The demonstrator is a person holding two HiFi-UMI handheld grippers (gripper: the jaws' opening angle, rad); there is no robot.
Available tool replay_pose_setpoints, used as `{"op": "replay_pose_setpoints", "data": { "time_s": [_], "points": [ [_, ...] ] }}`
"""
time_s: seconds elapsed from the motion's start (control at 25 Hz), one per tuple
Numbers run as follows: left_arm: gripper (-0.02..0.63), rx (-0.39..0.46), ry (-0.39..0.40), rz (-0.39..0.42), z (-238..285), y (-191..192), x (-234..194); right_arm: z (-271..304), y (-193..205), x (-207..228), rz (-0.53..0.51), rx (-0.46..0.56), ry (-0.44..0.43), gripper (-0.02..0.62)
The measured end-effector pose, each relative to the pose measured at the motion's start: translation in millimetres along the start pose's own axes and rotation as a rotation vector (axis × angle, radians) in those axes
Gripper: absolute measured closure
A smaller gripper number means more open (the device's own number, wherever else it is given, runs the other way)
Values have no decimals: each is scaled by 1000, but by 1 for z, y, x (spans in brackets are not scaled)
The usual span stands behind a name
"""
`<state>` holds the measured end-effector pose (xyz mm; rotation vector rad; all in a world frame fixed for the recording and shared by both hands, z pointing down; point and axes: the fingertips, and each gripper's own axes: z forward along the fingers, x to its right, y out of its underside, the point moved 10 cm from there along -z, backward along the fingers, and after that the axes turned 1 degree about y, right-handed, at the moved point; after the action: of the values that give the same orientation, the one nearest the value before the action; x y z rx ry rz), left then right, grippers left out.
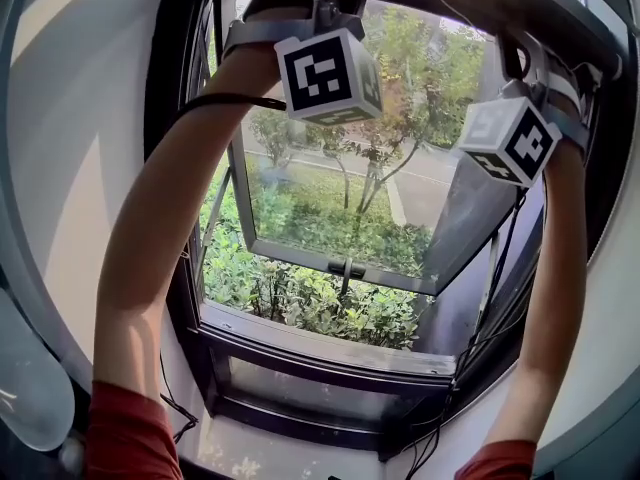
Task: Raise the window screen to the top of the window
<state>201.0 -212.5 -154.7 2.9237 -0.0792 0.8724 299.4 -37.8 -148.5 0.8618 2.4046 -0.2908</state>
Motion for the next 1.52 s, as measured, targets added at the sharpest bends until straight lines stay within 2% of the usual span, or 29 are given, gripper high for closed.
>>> {"op": "replay_pose_setpoints", "data": {
  "time_s": [0.2, 0.4, 0.72, 0.96, 1.08, 1.32, 1.52],
  "points": [
    [578, 27, 25, -44, -23, 3, 11, -18, -2, -7, 30, 21, -4, 569],
    [584, 3, 66, -87, -50, 13, 23, -38, 0, -20, 78, 33, -22, 571],
    [598, -25, 121, -239, -101, 28, 55, -84, -2, -52, 179, 73, -57, 586],
    [600, -62, 150, -431, -142, 39, 75, -125, 2, -67, 288, 65, -93, 586],
    [600, -75, 165, -487, -163, 39, 86, -152, 5, -76, 352, 55, -117, 586],
    [600, -103, 204, -629, -211, 40, 102, -205, 8, -92, 477, 22, -209, 586],
    [600, -133, 276, -690, -252, 36, 114, -247, 7, -106, 559, -1, -282, 586]
  ]
}}
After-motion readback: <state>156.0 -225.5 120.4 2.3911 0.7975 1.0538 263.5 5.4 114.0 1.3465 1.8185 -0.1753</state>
